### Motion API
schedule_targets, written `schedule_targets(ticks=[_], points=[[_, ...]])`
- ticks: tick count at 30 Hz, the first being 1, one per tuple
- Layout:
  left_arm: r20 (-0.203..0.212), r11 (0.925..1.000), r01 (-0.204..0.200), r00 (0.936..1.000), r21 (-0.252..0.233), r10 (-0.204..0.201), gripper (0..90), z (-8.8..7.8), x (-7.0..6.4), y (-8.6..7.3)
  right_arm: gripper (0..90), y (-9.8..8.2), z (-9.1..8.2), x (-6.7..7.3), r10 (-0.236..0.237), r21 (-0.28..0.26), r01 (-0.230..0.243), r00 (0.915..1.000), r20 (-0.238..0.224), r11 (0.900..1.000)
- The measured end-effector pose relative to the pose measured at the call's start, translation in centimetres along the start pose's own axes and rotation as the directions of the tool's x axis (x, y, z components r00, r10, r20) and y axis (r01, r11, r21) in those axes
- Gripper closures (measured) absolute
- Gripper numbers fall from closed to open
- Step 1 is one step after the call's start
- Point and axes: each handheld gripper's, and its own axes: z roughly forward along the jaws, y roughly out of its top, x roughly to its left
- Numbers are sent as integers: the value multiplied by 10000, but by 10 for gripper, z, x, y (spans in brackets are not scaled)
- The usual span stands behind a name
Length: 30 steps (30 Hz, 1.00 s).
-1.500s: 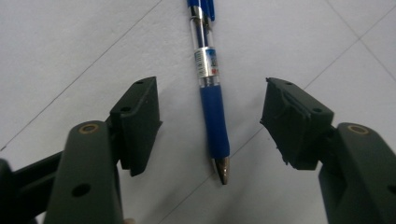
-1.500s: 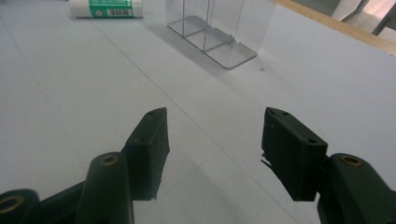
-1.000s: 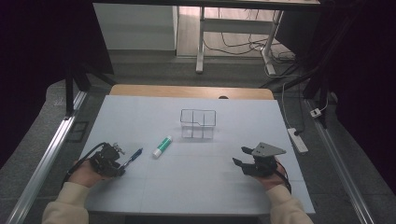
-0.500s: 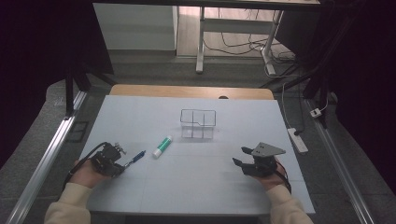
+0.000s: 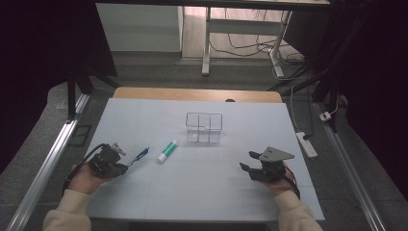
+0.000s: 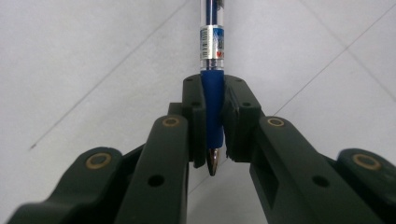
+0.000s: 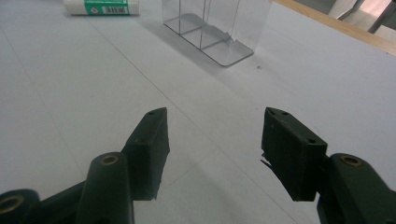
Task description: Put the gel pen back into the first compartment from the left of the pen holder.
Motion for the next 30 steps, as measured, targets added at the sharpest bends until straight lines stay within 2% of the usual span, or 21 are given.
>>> schedule_targets(ticks=[5,11,21,30], points=[[104,9999,-17,9999,-154,19,795,-1,0,0,410,0,0,0,-6,-26,6,10000,-28,10000],[223,9971,-86,9997,-757,103,795,-10,-2,2,410,1,0,1,-5,-74,5,10000,-13,10000],[354,9850,-454,9980,-1664,520,795,-23,-13,14,410,3,1,3,-67,-103,67,10000,-41,9999],[500,9753,-904,9935,-2015,1024,795,-30,-25,32,409,5,2,6,-172,-93,172,9998,-87,9998]])
